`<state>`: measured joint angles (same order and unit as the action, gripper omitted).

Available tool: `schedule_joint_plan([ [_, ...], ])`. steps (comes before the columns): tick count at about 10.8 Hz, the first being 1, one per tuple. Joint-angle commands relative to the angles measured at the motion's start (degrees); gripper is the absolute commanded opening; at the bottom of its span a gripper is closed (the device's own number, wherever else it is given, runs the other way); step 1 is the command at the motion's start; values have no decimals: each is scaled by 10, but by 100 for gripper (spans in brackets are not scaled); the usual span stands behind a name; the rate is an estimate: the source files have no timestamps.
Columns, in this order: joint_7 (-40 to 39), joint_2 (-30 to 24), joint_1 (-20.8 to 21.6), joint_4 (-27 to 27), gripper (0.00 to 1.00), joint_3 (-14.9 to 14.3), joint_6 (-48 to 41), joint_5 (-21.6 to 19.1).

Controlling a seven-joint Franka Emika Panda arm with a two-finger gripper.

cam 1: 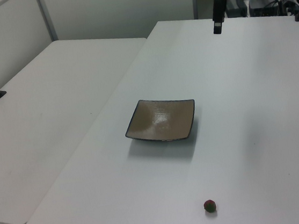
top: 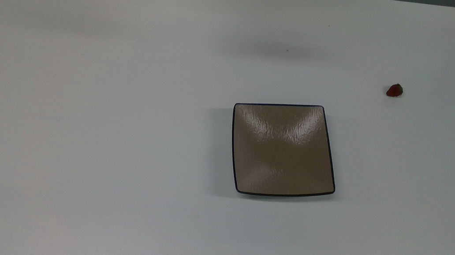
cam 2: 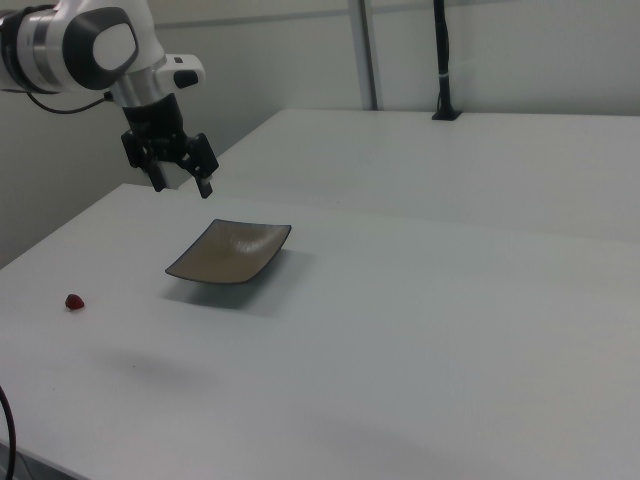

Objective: Strawberries on a ceramic plate

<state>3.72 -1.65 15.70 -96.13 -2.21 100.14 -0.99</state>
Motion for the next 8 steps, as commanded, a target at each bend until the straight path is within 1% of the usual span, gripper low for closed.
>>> schedule_joint_plan([
  [1,-14,3,1,-10,100,3,16,-11],
  [8,-10,4,3,-10,100,3,16,-11],
])
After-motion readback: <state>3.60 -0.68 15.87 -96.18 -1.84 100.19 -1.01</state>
